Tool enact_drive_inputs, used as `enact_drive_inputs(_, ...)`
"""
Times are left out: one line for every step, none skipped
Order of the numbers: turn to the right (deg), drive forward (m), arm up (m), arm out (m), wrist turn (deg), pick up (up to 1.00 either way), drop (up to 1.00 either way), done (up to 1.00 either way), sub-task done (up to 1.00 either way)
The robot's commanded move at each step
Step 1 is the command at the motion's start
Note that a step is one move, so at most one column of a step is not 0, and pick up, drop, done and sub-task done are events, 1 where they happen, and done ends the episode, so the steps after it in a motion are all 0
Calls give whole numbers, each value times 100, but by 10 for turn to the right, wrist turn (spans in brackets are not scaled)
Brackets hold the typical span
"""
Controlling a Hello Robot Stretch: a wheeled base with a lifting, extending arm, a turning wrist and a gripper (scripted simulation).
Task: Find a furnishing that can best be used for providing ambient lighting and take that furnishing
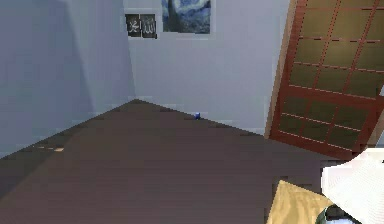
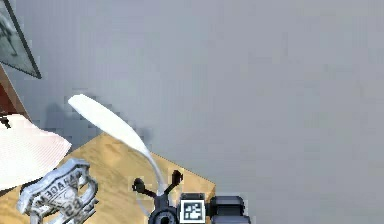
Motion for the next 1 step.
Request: enact_drive_inputs(0, 0, 10, 0, 0, 0, 0, 0, 0)
